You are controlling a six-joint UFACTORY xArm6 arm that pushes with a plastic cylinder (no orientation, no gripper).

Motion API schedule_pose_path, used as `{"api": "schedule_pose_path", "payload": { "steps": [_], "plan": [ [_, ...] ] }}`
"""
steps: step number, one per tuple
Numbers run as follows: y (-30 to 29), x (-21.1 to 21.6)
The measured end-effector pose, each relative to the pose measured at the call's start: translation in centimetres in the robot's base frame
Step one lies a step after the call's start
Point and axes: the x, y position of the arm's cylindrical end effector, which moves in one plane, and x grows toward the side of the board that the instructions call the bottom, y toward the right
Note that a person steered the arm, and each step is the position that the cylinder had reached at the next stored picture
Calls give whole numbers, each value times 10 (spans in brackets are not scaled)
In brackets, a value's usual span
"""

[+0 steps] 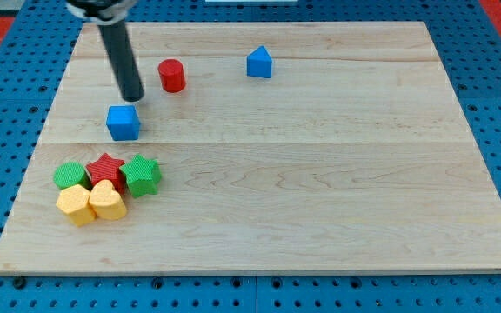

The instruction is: Move the red circle to the center left

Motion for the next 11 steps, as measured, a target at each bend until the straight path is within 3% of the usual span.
{"api": "schedule_pose_path", "payload": {
  "steps": [2,3,5,6,7,8,9,10,11],
  "plan": [
    [5,65],
    [16,59],
    [193,8],
    [144,-74],
    [60,-110],
    [29,-51],
    [41,-97],
    [104,-80],
    [87,-50]
  ]
}}
